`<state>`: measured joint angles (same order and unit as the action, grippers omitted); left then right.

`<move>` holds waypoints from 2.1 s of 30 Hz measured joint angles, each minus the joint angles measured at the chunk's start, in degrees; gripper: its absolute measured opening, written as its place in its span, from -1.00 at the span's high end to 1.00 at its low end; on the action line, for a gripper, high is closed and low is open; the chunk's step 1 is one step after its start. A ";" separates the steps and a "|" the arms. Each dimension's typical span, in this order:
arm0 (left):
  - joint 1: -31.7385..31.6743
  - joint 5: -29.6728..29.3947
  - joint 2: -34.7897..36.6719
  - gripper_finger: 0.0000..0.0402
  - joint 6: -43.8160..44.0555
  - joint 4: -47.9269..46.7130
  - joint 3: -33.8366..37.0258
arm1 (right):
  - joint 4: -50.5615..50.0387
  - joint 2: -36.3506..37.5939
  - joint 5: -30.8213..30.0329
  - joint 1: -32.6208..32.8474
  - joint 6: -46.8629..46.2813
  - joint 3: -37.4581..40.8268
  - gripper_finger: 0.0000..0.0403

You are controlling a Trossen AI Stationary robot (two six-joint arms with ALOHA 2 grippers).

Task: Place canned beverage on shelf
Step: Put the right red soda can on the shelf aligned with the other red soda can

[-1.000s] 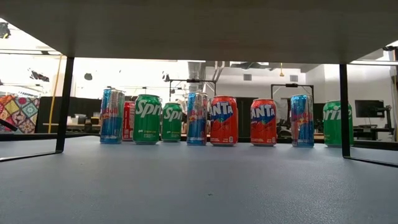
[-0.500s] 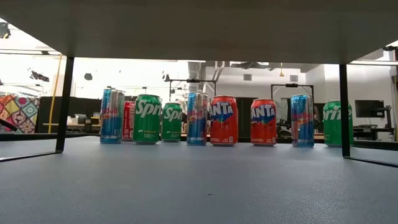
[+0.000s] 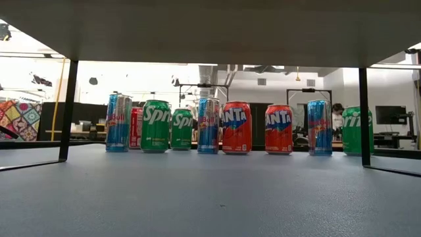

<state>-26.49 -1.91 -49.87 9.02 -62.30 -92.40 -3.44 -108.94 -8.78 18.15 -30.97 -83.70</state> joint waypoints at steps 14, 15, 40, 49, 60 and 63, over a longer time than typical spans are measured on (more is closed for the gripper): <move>0.01 0.22 0.04 -0.95 0.00 -0.02 0.00 | -17.04 4.81 -7.94 3.82 0.97 -6.70 1.00; 0.00 0.33 0.04 -0.95 0.00 -0.02 0.00 | -16.19 4.82 -7.93 4.55 0.59 -6.91 1.00; -0.01 0.50 0.02 -0.95 0.61 -0.26 0.00 | -7.74 1.64 -0.32 6.41 1.46 -6.56 1.00; -0.01 0.48 0.02 -0.95 0.66 -0.33 0.00 | -5.48 1.76 2.31 5.54 2.35 -6.58 1.00; 0.01 0.48 0.02 -0.95 0.66 -0.35 0.00 | -3.79 1.74 3.10 4.98 2.53 -6.58 1.00; -0.01 0.46 0.02 -0.95 0.63 -0.35 0.00 | -3.59 1.74 3.02 4.96 2.52 -6.58 1.00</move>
<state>-26.50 -1.45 -49.84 9.65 -62.65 -92.40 -7.03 -107.20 -5.76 23.11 -28.46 -90.28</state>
